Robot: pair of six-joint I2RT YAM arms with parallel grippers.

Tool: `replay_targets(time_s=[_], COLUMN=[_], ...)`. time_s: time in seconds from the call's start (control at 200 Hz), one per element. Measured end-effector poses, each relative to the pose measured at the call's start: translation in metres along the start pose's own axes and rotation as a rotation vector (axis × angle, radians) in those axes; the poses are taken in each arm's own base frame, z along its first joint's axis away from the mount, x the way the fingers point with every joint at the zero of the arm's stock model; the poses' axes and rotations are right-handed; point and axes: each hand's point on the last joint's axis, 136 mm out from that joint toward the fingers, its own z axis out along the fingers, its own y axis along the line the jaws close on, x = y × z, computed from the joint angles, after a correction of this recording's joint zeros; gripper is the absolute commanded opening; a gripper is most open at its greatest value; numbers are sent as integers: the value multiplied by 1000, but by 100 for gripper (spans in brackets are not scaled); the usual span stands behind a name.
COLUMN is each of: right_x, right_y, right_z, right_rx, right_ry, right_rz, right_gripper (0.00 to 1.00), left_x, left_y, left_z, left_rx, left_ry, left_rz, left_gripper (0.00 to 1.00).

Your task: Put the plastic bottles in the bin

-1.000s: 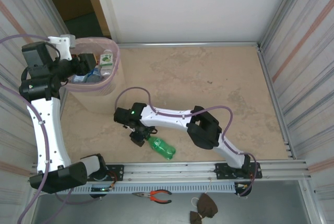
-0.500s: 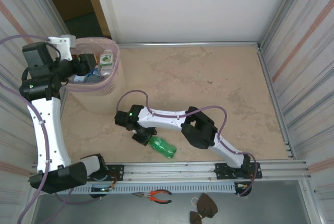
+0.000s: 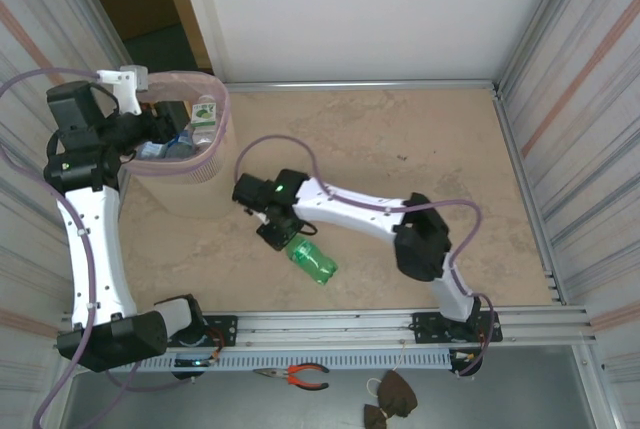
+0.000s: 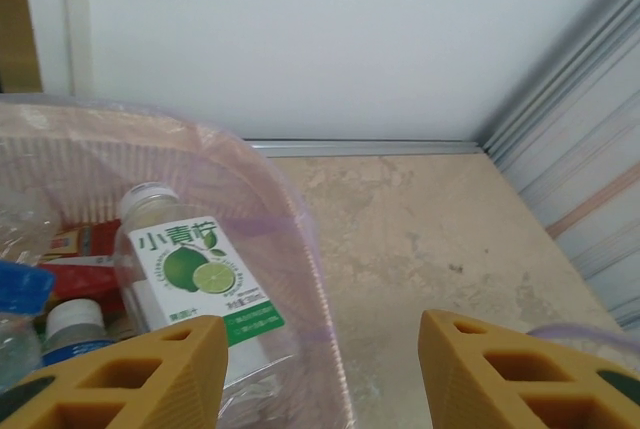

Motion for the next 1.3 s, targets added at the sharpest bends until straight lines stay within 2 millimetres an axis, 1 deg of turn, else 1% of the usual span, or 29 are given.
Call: replay_targets(time_s=[0.135,0.235,0.326,0.386,0.476,0.616,0.721,0.787,0.897,1.047,1.187,1.303], right_x=[-13,-18,-23,-25,-30,-36,-38,-40,-40,-40,-38,-34], right_y=[-28,-50,-69,-82,-100,-119,-126,-129,-128,-129,-127,-126], right_z=[-48,-74,-93,-105,-126,-161,-190,-208,-236,-275,-302,-316], right_rx=[-52,-86,-111,-126,-141,-166,-181,-192,-209,-228,-245,-255], right_ry=[-158,-262,-349,-404,-499,-640,-741,-802,-893,-1012,-1100,-1147], right_rz=[107,190,265,314,377,442,461,469,460,445,430,421], right_gripper=[29,28,28,29,28,28,28,28,28,28,28,28], left_x=[-6,-10,-10,-9,-7,1,10,17,28,46,63,77], left_y=[-8,-15,-23,-34,-56,-94,-121,-138,-165,-204,-226,-240], left_z=[2,2,3,6,12,19,21,21,21,21,26,31], left_rx=[63,106,144,180,250,367,456,512,602,732,813,870], left_ry=[-31,-55,-66,-67,-58,-33,-10,4,27,60,108,149], left_rz=[-1,4,10,25,59,116,169,199,246,308,326,333], left_gripper=[53,54,54,54,55,57,61,65,72,78,85,88])
